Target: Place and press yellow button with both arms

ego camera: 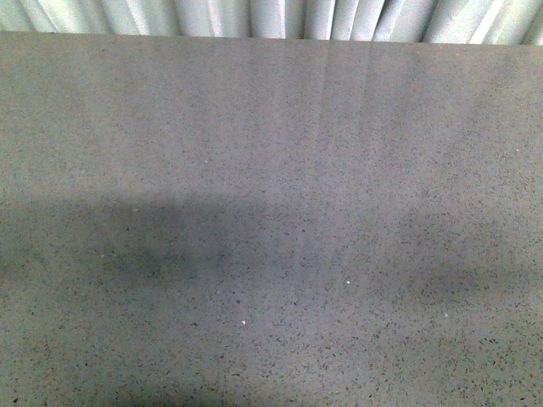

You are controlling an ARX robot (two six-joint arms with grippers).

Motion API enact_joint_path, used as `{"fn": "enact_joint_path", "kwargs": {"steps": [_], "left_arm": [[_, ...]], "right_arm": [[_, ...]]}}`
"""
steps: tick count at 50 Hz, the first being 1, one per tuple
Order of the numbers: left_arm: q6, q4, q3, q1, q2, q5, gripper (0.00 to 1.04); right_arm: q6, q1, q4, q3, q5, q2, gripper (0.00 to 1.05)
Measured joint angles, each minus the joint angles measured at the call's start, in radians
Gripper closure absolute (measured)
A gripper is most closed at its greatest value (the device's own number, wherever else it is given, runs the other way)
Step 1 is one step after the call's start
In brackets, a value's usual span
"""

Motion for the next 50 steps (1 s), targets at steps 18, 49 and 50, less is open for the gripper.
{"fn": "enact_joint_path", "kwargs": {"steps": [18, 49, 50], "left_arm": [[-0.067, 0.274, 0.119, 0.072, 0.68, 0.252, 0.09], [-0.017, 0.839, 0.195, 0.295, 1.423, 0.267, 0.09], [-0.018, 0.847, 0.199, 0.311, 1.432, 0.272, 0.09]], "right_arm": [[0.0, 0.0, 0.0, 0.0, -0.001, 0.0, 0.09], [0.0, 0.0, 0.0, 0.0, -0.001, 0.0, 0.09], [0.0, 0.0, 0.0, 0.0, -0.001, 0.0, 0.09]]}}
